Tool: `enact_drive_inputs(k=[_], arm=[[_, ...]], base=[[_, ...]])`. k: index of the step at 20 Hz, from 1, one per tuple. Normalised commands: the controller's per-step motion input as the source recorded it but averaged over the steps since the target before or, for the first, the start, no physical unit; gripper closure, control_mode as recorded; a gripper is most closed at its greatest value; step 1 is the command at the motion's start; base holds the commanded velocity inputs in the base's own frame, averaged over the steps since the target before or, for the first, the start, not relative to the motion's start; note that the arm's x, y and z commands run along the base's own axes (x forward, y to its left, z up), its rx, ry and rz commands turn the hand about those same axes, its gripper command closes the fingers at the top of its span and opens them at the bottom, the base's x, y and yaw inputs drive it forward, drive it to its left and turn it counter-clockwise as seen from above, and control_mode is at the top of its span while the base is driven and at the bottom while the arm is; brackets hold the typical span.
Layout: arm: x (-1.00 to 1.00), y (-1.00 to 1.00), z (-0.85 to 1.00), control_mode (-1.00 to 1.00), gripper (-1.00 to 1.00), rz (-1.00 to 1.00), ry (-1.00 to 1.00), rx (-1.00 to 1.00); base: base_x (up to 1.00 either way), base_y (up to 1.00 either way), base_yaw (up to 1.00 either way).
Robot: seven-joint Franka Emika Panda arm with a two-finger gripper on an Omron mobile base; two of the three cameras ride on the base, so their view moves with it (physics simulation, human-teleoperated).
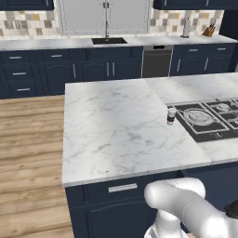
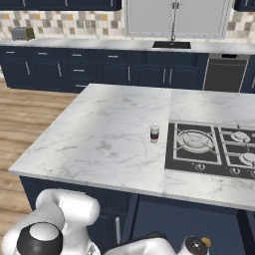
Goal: Pick the wooden spoon from the drawer and place it on the counter.
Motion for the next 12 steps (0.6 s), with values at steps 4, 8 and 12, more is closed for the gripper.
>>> enact_drive_inputs(k=[4,8,12], arm=[[0.47,-0.61,0.93,-1.00,-1.00,0.01,-0.02,0.18],[0.66,-0.58,0.50,-1.00,-1.00,0.00,0.01,0.08],[0.73,-0.12,0.04,-1.00,-1.00,0.00,0.07,0.01]], base=[[0.00,0.00,0.00],[0.00,0.00,0.00],[0.00,0.00,0.00]])
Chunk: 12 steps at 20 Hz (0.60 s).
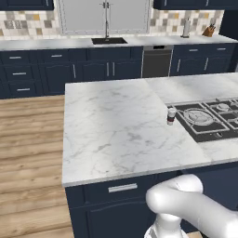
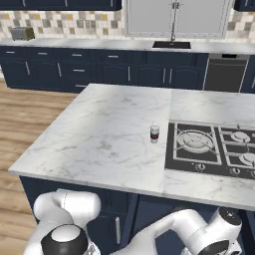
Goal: Pick the wooden spoon from the drawer and place it on the counter.
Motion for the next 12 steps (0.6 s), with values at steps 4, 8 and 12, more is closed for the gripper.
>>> enact_drive_inputs(k=[4,8,12], arm=[[0.25,0.02,-0.04,-1.00,-1.00,0.00,0.09,0.00],[0.23,-0.01,-0.27,-1.00,-1.00,-0.04,0.11,0.00],[0.11,0.07,-0.50,-1.00,-1.00,-0.10,0.01,-0.02]], base=[[0.00,0.00,0.00],[0.00,0.00,0.00],[0.00,0.00,0.00]])
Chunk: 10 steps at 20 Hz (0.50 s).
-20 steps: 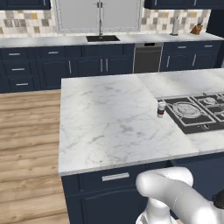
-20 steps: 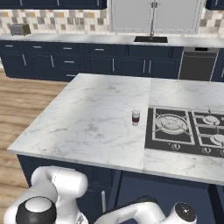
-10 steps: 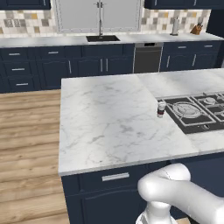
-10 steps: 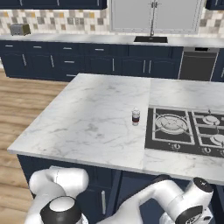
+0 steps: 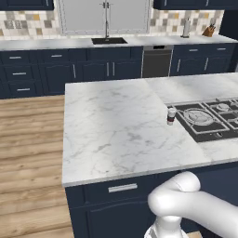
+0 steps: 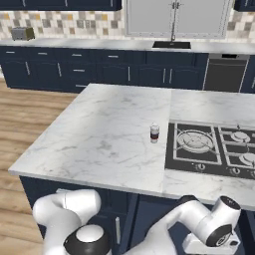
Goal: Pick the wooden spoon from the drawer and place it on the counter.
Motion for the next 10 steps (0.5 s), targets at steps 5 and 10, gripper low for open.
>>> enact_drive_inputs(k=[5,10], arm=[[0.07,0.02,-0.57,-1.00,-1.00,-0.16,-0.07,-0.01],[0.34,0.08,-0.61,-1.00,-1.00,-0.13,-0.12,-0.05]], base=[[0.00,0.00,0.00],[0.00,0.00,0.00]])
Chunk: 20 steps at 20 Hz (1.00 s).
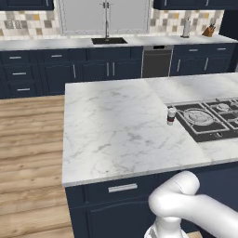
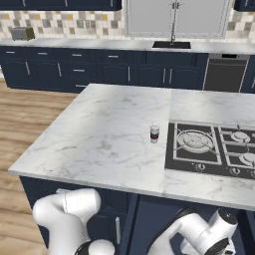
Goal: Pick the wooden spoon from the drawer and place it on the counter.
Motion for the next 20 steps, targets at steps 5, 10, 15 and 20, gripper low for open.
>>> enact_drive_inputs(k=[5,10,15,20], arm=[[0.24,0.31,-0.99,-1.00,-1.00,-0.13,-0.08,-0.22],[0.03,0.10,-1.00,-1.00,-1.00,-0.06,0.00,-0.21],[-0.09,0.00,-1.00,-1.00,1.00,0.00,0.00,-0.11],[-0.73,-0.02,-1.00,-1.00,1.00,0.00,0.00,-0.01]], base=[[0.00,0.00,0.00],[0.00,0.00,0.00],[0.00,0.00,0.00],[0.00,0.00,0.00]])
